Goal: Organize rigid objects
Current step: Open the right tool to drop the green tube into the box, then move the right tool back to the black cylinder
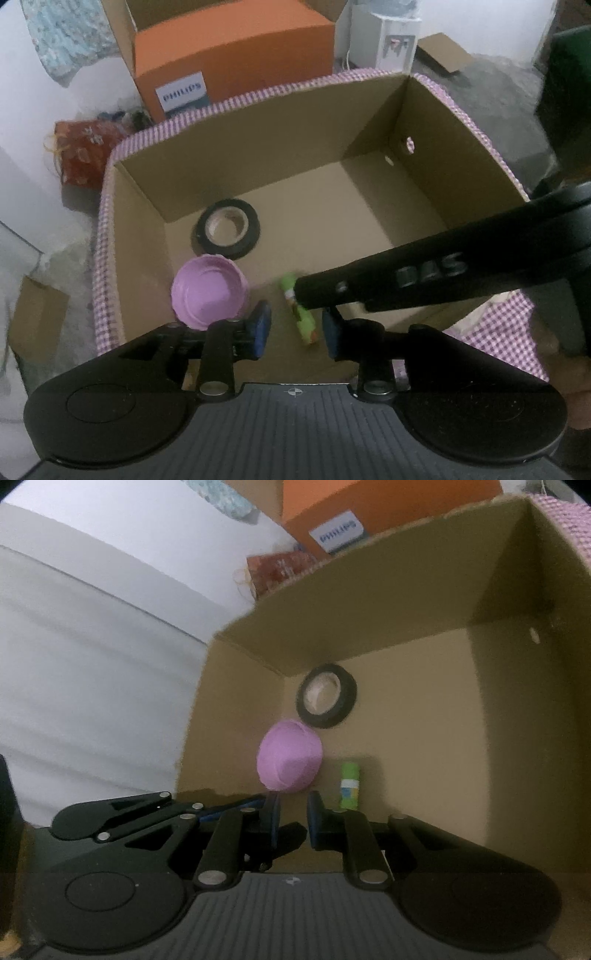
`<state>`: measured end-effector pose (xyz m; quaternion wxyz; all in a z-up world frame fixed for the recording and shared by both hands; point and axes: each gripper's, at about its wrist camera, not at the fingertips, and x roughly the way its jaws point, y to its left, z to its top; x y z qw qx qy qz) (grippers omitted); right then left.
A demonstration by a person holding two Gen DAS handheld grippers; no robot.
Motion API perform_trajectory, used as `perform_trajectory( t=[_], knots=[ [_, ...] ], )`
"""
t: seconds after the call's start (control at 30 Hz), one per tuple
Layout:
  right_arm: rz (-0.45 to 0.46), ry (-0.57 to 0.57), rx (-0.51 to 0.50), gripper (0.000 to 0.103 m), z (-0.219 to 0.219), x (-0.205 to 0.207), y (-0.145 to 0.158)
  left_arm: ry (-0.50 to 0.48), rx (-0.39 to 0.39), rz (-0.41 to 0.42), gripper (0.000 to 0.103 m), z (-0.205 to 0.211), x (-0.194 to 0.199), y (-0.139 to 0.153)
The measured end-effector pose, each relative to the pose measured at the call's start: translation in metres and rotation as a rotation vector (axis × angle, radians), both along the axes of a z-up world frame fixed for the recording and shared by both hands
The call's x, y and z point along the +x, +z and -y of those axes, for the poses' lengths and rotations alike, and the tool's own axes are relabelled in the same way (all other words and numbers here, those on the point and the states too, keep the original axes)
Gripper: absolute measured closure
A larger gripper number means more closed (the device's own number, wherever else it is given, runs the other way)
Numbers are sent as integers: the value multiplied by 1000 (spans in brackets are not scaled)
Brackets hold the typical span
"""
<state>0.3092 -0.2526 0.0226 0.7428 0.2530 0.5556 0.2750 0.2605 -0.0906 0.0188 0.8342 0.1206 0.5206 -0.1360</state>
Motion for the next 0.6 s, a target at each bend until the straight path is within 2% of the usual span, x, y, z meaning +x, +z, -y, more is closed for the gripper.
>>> perform_trajectory(
  t=[0.27, 0.4, 0.6],
  knots=[
    [122, -69, 100, 85, 28, -36, 44, 3, -25, 80, 68, -1, -23, 30],
    [183, -104, 159, 85, 41, -64, 64, -24, -27, 130, 68, 0, -42, 44],
    [275, -156, 249, 84, 64, -119, 85, -53, -70, 190, 67, -1, -74, 59]
  ],
)
